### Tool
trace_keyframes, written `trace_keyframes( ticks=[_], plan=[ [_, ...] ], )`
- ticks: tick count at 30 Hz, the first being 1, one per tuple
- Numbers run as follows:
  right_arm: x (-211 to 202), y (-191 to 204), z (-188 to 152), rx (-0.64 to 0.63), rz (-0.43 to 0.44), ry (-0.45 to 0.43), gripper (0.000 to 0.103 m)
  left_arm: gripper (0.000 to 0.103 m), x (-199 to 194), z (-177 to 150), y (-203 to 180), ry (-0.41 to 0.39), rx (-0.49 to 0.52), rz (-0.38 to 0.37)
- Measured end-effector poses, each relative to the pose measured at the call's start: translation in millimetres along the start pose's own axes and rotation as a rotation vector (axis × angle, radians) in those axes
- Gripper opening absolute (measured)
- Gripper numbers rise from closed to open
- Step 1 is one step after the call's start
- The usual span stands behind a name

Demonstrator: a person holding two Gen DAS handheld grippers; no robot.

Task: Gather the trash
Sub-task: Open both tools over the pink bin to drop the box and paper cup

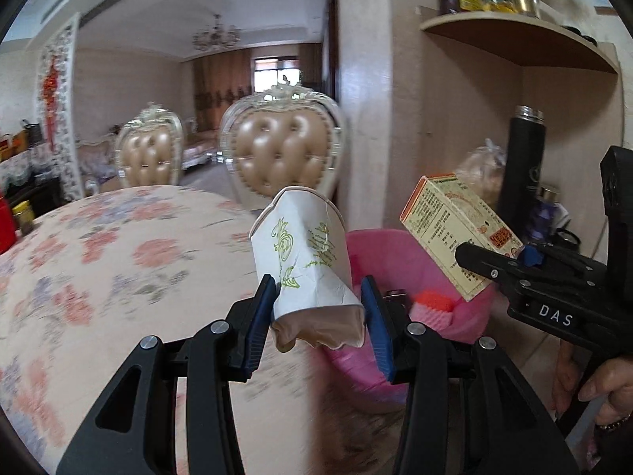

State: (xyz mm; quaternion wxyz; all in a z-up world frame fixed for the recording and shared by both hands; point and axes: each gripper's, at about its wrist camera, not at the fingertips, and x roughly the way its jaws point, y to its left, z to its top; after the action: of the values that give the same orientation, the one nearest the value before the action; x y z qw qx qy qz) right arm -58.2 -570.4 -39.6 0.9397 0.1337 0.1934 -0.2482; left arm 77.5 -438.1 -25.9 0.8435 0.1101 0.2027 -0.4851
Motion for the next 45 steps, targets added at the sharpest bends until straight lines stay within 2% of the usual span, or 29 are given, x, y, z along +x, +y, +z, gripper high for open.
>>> trace_keyframes(
  ticks=[7,14,16,17,19,20,23,26,30,35,40,45],
  plan=[
    [7,-34,0,0.028,-0.036,0.015,0.051,0.043,51,15,-24,0.036,-0.004,-0.096],
    [30,-48,15,0.038,-0.046,0.032,0.052,0.043,91,18,-27,0.082,-0.010,-0.154],
    [35,-52,19,0.052,-0.029,0.026,0.053,0.044,98,19,-25,0.080,-0.005,-0.148],
    [38,-55,21,0.064,-0.010,0.023,0.063,0.044,105,19,-24,0.085,-0.001,-0.160],
    [44,-62,23,0.095,-0.001,0.027,0.069,0.061,115,19,-20,0.111,0.004,-0.162],
    [43,-64,24,0.102,-0.008,0.024,0.069,0.074,116,18,-17,0.108,-0.006,-0.146],
    [37,-67,25,0.111,-0.016,0.010,0.069,0.084,108,17,2,0.085,-0.086,-0.115],
    [28,-65,23,0.103,-0.031,0.013,0.069,0.092,94,19,16,0.061,-0.112,-0.060],
    [13,-54,23,0.078,-0.050,0.019,0.071,0.093,67,24,32,0.044,-0.098,0.001],
    [-12,-27,32,0.009,-0.087,-0.017,0.085,0.094,23,29,45,-0.010,-0.075,0.079],
    [-45,5,39,-0.029,-0.124,-0.069,0.098,0.094,-22,25,54,-0.052,-0.047,0.097],
    [-60,33,28,-0.052,-0.168,-0.051,0.098,0.095,-46,12,54,-0.060,-0.003,0.121]
  ],
)
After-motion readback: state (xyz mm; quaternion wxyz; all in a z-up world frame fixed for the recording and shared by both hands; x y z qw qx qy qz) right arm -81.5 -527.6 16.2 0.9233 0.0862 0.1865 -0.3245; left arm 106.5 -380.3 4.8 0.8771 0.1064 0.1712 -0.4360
